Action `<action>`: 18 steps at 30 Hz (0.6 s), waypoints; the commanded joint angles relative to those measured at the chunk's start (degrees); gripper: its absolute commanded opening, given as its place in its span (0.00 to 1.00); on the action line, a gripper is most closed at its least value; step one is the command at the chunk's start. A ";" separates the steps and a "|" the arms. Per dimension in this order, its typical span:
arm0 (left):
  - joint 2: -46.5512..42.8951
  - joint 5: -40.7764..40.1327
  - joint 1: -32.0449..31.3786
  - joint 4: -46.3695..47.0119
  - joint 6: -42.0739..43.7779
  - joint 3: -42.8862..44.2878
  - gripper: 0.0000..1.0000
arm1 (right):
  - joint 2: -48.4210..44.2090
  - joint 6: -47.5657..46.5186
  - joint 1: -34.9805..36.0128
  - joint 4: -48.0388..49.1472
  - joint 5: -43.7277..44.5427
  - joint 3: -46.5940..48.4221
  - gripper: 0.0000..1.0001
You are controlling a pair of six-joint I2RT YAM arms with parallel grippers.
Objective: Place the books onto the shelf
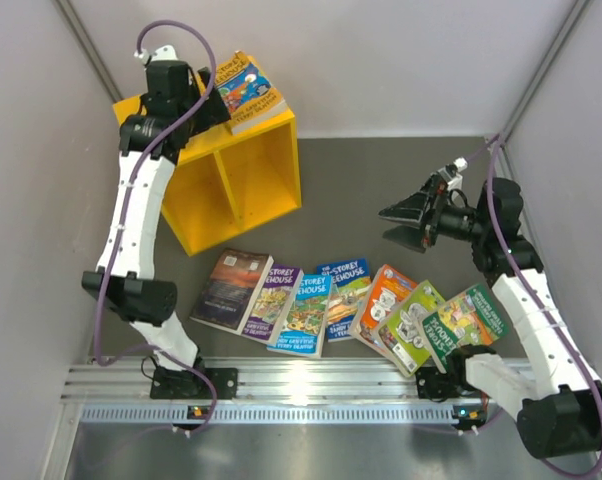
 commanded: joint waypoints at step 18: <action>-21.91 -9.67 -28.49 -14.96 -8.22 -38.18 0.99 | -1.89 -14.08 2.97 -15.78 6.53 2.62 0.98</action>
